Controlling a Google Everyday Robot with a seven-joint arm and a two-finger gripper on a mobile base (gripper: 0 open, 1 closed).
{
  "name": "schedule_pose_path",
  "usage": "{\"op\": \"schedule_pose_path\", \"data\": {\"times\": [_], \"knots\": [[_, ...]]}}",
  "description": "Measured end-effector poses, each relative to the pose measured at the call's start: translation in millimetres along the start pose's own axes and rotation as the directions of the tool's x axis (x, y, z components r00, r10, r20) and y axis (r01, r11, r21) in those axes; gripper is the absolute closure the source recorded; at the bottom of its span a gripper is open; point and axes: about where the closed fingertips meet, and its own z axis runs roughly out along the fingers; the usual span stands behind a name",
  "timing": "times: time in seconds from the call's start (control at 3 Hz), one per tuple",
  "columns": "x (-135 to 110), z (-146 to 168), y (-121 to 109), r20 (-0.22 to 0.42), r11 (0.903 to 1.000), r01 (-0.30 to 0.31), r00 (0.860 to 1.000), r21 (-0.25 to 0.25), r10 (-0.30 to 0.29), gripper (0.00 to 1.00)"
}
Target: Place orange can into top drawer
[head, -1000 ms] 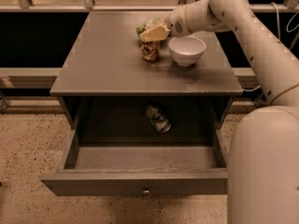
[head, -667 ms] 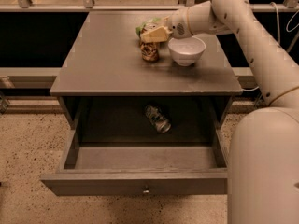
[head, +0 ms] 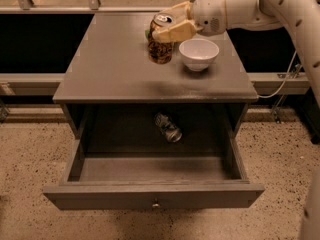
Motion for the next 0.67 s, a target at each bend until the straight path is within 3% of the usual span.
{"op": "schedule_pose_path", "data": {"times": [0.33,0.67], "knots": [[-5.0,-28.3,75.1,-0.064,0.9934,0.081,0.994,-0.08,-0.087,1.0],[32.9,-49.7,126.1,-0.106,0.9913,0.078,0.99,-0.106,-0.089,1.0]]}}
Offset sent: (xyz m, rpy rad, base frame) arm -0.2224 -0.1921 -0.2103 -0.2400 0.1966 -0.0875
